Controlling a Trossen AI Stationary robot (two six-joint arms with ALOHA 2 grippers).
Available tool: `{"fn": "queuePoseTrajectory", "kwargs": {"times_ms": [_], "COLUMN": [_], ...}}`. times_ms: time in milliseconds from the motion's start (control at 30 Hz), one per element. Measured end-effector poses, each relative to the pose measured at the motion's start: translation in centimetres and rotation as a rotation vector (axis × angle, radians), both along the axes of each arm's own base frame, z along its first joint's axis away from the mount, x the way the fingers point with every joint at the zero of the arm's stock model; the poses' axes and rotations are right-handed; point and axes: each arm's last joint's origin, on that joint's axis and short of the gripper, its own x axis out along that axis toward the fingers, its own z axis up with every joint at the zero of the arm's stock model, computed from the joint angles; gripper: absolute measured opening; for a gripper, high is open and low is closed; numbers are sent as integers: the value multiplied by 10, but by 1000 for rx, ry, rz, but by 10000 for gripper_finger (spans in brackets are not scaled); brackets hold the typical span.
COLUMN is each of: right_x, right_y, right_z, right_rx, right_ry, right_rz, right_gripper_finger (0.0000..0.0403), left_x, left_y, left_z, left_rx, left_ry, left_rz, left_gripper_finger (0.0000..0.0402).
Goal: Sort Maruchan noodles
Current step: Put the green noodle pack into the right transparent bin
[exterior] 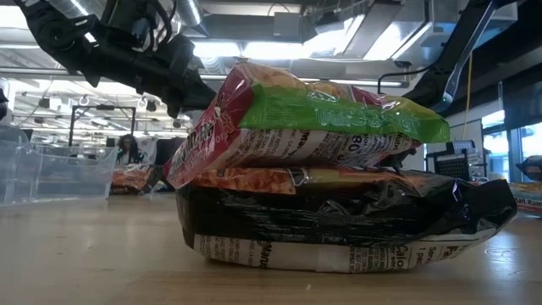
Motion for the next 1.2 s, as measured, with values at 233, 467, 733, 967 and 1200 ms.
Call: {"fn": "queuePoseTrajectory", "kwargs": {"times_ms": [233, 467, 733, 967, 1200], "right_x": [2, 3, 3, 3, 1], "right_y": [-1, -2, -3, -3, -2], "right_z": [1, 3, 3, 9, 24], "right_rx": [-12, -42, -58, -97, -160], "right_ry": [-26, -43, -47, -56, -95], "right_rz": [12, 9, 20, 33, 49], "right_gripper_finger": [151, 127, 124, 123, 122], "left_x": [0, 0, 0, 0, 0], "left_y": [0, 0, 0, 0, 0], "left_z": [0, 0, 0, 0, 0], "left_rx": [0, 0, 0, 0, 0], "left_ry": [1, 1, 1, 1, 1], "left_rz": [0, 0, 0, 0, 0], "left_gripper_finger": [4, 4, 4, 4, 4]}}
